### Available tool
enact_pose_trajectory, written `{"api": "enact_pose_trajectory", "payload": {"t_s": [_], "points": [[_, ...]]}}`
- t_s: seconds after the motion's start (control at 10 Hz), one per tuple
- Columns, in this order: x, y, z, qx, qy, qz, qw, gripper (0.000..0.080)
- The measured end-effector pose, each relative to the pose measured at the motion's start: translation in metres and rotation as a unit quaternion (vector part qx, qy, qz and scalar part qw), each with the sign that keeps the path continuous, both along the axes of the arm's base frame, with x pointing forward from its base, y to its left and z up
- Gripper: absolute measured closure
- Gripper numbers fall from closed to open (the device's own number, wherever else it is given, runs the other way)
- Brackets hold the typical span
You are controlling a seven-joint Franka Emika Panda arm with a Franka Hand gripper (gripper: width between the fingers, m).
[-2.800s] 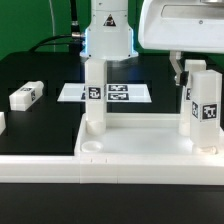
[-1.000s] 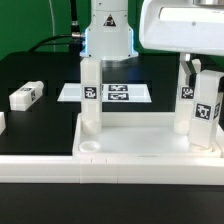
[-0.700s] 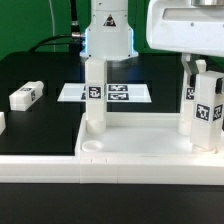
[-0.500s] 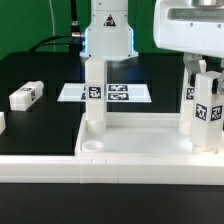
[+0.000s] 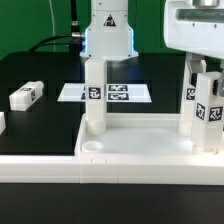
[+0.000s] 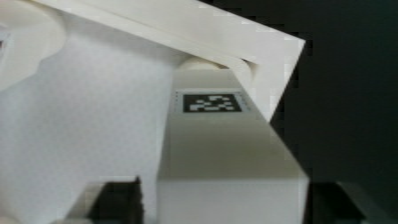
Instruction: Assemble desk
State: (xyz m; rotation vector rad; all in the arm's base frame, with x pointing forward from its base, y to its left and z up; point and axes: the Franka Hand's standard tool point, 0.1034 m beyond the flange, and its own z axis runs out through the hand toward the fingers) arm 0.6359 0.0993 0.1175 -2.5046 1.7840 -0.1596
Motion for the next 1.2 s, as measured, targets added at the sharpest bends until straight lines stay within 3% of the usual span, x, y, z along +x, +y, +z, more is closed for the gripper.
{"api": "enact_pose_trajectory", "payload": {"t_s": [0.1, 0.3, 0.9, 1.2], "points": [[-0.0006, 0.0022, -0.0002, -0.001, 0.001, 0.007, 1.000, 0.0209], [-0.0005, 0.0047, 0.0006, -0.015, 0.001, 0.118, 0.993, 0.0162], [0.0002, 0.0059, -0.0002, -0.045, 0.000, 0.350, 0.936, 0.0151], [0.0003, 0.0051, -0.0002, -0.060, 0.003, 0.458, 0.887, 0.0151]]}}
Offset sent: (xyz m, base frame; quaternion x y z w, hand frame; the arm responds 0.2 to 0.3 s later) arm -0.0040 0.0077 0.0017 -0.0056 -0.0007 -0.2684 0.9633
